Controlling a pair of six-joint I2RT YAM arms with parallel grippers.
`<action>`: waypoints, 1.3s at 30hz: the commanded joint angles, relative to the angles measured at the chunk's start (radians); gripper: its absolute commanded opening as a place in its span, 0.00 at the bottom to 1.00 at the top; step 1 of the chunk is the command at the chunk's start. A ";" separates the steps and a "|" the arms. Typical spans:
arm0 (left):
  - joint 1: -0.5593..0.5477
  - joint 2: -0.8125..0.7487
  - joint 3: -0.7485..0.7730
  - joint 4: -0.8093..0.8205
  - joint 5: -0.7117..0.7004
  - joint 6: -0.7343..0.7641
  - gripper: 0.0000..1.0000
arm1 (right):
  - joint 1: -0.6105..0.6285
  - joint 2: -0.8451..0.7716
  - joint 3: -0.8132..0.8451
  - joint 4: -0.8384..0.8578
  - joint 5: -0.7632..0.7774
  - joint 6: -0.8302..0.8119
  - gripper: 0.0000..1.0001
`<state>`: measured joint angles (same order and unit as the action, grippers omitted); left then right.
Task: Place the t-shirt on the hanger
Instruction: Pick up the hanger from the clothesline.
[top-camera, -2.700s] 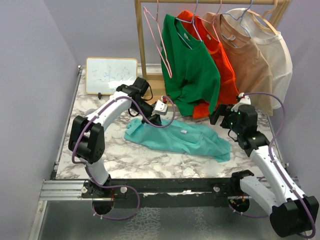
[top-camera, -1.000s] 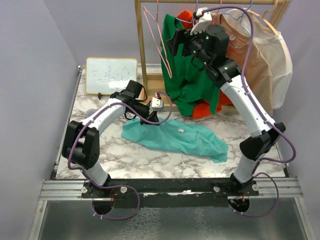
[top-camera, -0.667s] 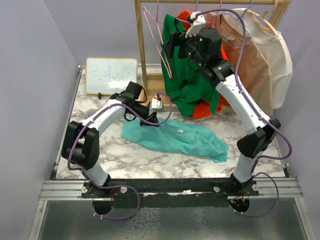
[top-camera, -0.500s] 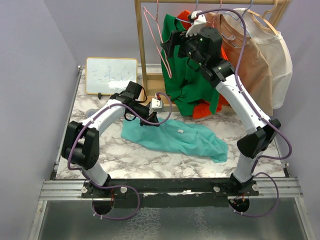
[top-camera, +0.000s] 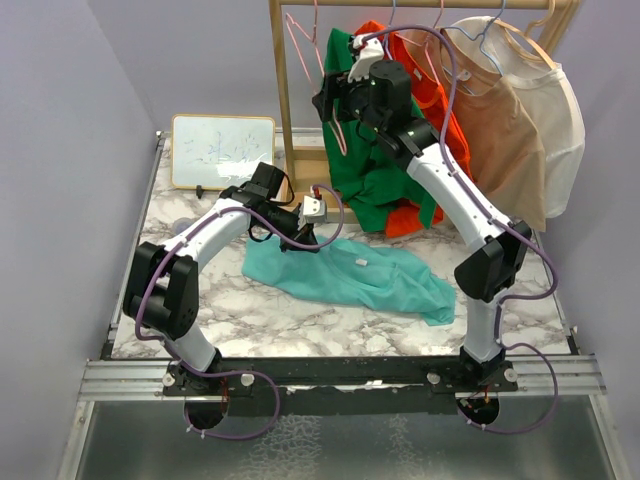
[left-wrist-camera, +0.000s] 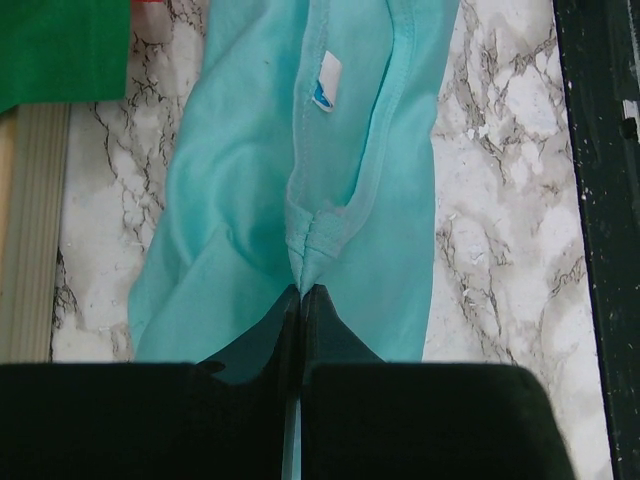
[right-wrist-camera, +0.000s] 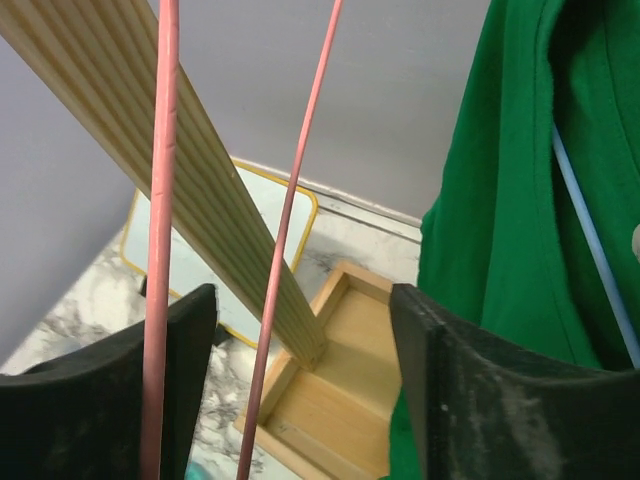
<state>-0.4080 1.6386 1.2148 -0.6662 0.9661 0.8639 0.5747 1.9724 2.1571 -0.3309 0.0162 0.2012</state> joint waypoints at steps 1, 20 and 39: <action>-0.003 0.006 -0.004 0.001 0.059 -0.013 0.00 | 0.025 -0.009 0.044 0.022 0.103 -0.068 0.65; -0.003 0.023 -0.006 0.017 0.074 -0.026 0.00 | 0.042 -0.043 0.010 0.053 0.133 -0.120 0.01; -0.005 0.033 0.008 0.006 0.078 -0.033 0.00 | 0.048 -0.136 -0.035 0.179 0.098 -0.148 0.01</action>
<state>-0.4080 1.6588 1.2148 -0.6586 0.9989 0.8387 0.6151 1.8832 2.1136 -0.1978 0.1226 0.0654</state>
